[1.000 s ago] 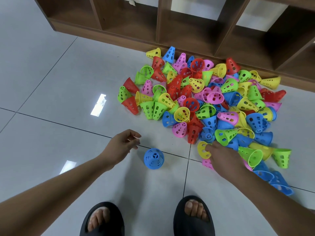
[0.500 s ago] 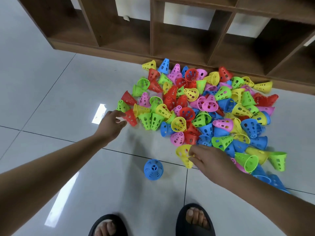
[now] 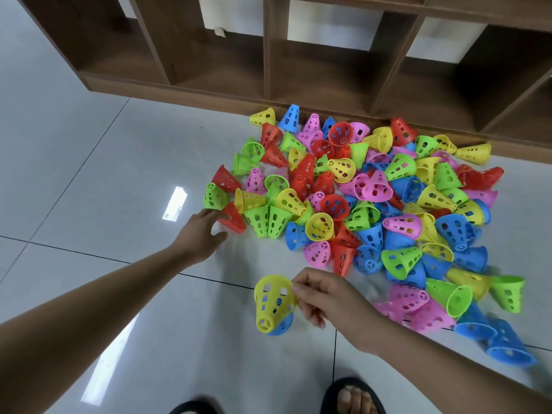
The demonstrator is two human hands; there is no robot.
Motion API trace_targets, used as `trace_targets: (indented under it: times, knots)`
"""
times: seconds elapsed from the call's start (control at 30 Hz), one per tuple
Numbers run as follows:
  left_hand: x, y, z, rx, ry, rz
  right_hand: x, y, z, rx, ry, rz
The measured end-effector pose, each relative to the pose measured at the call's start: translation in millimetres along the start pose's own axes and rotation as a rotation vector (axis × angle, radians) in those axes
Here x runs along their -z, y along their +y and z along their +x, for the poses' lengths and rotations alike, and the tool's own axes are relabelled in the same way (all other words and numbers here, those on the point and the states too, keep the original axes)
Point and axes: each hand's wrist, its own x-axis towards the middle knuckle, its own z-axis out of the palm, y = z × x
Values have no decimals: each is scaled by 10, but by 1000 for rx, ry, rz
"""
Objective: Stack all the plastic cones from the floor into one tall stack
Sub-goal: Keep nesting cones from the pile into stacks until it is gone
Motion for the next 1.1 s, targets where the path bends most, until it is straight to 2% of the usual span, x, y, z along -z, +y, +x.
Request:
trace_targets:
  times: [0.2, 0.37, 0.57, 0.63, 0.7, 0.77, 0.87, 0.93, 1.1]
  knots:
    - [-36, 93, -253, 19, 118, -176, -2, 319, 79, -177, -68, -60]
    - [75, 246, -604, 187, 141, -490, 63, 450, 146, -272, -28, -100]
    - [215, 585, -980, 188, 40, -987, 112, 502, 221, -308, 65, -169]
    - [230, 686, -1085, 184, -34, -1183, 184, 490, 263, -273, 142, -236]
    - [219, 778, -1173, 198, -119, -1299, 295, 447, 317, -178, 277, -422]
    - [169, 865, -1261, 203, -193, -1331, 432, 381, 367, -60, 393, -661]
    - [61, 949, -1362, 224, -282, -1344, 621, 326, 424, 118, 506, -837]
    - [10, 970, -1400, 242, -318, -1343, 708, 341, 463, 185, 514, -955]
    - [-22, 1010, -1427, 263, -344, -1361, 817, 422, 596, 208, 409, -1229]
